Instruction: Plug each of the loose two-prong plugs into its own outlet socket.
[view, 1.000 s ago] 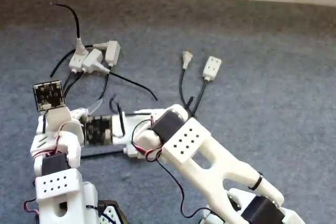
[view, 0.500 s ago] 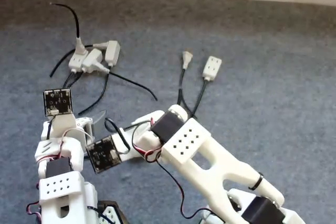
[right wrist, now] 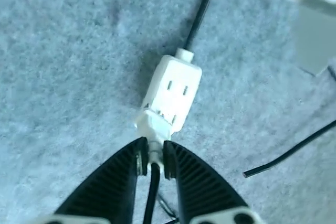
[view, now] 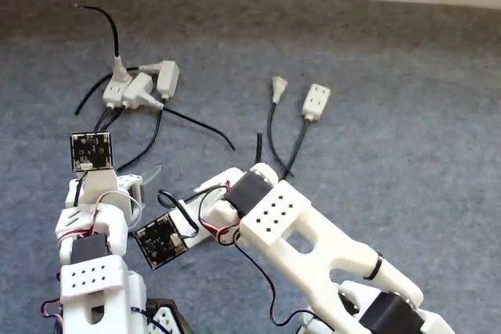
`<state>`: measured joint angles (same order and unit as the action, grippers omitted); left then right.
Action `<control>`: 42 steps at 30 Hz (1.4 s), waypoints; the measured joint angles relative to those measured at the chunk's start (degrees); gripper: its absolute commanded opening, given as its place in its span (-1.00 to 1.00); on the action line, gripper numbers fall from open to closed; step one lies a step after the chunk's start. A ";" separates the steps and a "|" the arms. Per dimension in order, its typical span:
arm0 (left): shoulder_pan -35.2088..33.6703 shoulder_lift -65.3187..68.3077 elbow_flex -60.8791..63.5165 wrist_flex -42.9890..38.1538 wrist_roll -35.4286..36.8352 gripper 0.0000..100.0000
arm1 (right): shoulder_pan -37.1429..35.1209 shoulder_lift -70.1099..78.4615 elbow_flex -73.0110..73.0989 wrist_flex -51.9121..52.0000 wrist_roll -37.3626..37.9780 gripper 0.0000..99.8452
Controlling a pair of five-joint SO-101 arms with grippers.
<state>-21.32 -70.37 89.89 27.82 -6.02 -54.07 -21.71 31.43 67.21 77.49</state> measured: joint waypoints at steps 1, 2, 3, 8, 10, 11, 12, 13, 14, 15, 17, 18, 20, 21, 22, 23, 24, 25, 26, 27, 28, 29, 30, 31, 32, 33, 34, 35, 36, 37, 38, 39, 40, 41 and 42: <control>0.00 0.00 0.00 0.00 0.00 -0.21 | 0.62 0.00 0.00 -0.79 0.09 -0.99; 0.00 0.00 0.00 0.00 0.00 -0.21 | 1.32 0.00 0.00 -1.58 0.18 -0.99; 0.00 0.00 0.00 0.00 0.00 -0.21 | 2.20 0.00 0.00 -2.20 0.18 -0.99; 0.00 0.00 0.00 0.00 0.00 -0.21 | 6.24 -0.09 -0.26 -4.57 -10.37 -0.99; 0.00 0.00 0.00 0.00 0.00 -0.21 | 7.91 -1.23 -1.05 -4.84 -19.16 -0.99; 0.00 0.00 0.00 0.00 0.00 -0.21 | 8.35 -2.46 -1.23 -5.01 -24.79 -0.99; 0.00 0.00 -0.09 0.00 0.00 -0.21 | 8.88 -3.87 -1.23 -5.10 -30.42 -0.99; 0.00 0.00 -0.53 0.35 0.00 -0.21 | 9.41 -5.54 -1.23 -5.27 -35.96 -0.99; 0.00 0.00 -1.58 1.58 0.00 -0.21 | 10.02 -7.38 -0.62 -5.80 -41.23 -0.99; 0.09 0.00 -3.16 3.43 0.00 -0.21 | 10.64 -9.49 0.70 -6.77 -45.89 -0.99; 1.76 0.00 -7.65 9.05 0.00 -0.21 | 11.52 -14.24 5.19 -9.85 -52.92 -0.99; 3.34 0.00 -10.20 12.48 -0.09 -0.21 | 11.78 -16.79 7.82 -11.52 -55.03 -0.99; 7.65 0.00 -15.21 19.78 -0.09 -0.21 | 11.96 -21.98 13.71 -14.51 -58.46 -0.99; 10.46 0.00 -17.58 23.30 -0.18 -0.21 | 11.96 -24.35 16.35 -15.74 -60.13 -0.99; 13.45 0.00 -19.87 26.73 -0.18 -0.21 | 11.96 -26.46 19.08 -16.79 -61.71 -0.99; 16.26 0.00 -22.07 29.89 -0.26 -0.21 | 11.96 -28.40 21.45 -17.41 -63.03 -0.99; 18.55 0.00 -24.26 32.53 -0.35 -0.21 | 11.96 -29.89 23.38 -17.76 -64.00 -0.99; 20.48 0.00 -26.11 34.73 -0.70 -0.21 | 11.96 -31.21 24.97 -17.93 -64.70 -0.99; 21.98 0.00 -27.69 36.40 -1.32 -0.21 | 11.96 -32.44 26.02 -17.93 -65.05 -0.99; 23.12 0.00 -28.92 37.45 -1.41 -0.21 | 11.96 -33.49 26.37 -17.76 -65.32 -0.99; 23.82 0.00 -29.71 37.98 -1.41 -0.21 | 11.96 -34.64 26.64 -17.49 -65.49 -0.99; 24.18 0.00 -30.15 38.24 -1.41 -0.21 | 11.52 -35.60 26.73 -16.79 -65.49 -0.99; 24.26 0.00 -30.51 38.42 -1.41 -0.21 | 11.08 -36.48 26.81 -16.09 -65.49 -0.99; 24.26 0.00 -30.59 38.51 -1.41 -0.21 | 10.46 -37.54 26.81 -15.12 -65.49 -0.99; 24.18 0.00 -30.68 38.59 -1.41 -0.21 | 9.93 -38.68 26.81 -14.33 -65.67 -0.99; 24.26 0.00 -30.68 38.68 -1.41 -0.21 | 9.32 -39.82 26.81 -13.19 -66.02 -0.99; 24.53 0.00 -30.68 38.68 -1.41 -0.21 | 8.44 -41.23 26.81 -11.96 -66.37 -0.99; 24.70 -0.09 -30.42 38.33 -1.41 -0.21 | 7.56 -42.73 26.81 -10.73 -66.64 -0.99; 24.70 -0.09 -29.71 37.45 -1.41 -0.21 | 6.68 -44.04 26.81 -9.58 -66.81 -0.99; 24.70 -0.09 -28.92 36.40 -1.41 -0.21 | 5.71 -45.27 26.81 -8.44 -66.90 -0.99; 24.62 -0.09 -28.22 35.52 -1.41 -0.21 | 5.01 -46.33 26.81 -7.56 -66.90 -0.99; 24.53 -0.09 -27.52 34.81 -1.41 -0.21 | 4.66 -47.03 26.81 -6.95 -66.90 -0.99; 24.53 -0.09 -27.25 34.46 -1.41 -0.21 | 4.57 -47.47 26.81 -6.59 -66.90 -0.99; 24.53 -0.09 -26.99 34.20 -1.41 -0.21 | 4.57 -47.65 26.81 -6.42 -66.90 -0.99; 24.62 -0.09 -26.73 34.02 -1.41 -0.21 | 4.57 -47.82 26.81 -6.33 -66.90 -0.99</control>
<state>3.30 -70.46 63.16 61.85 -7.43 -49.49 -69.54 58.24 60.88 10.59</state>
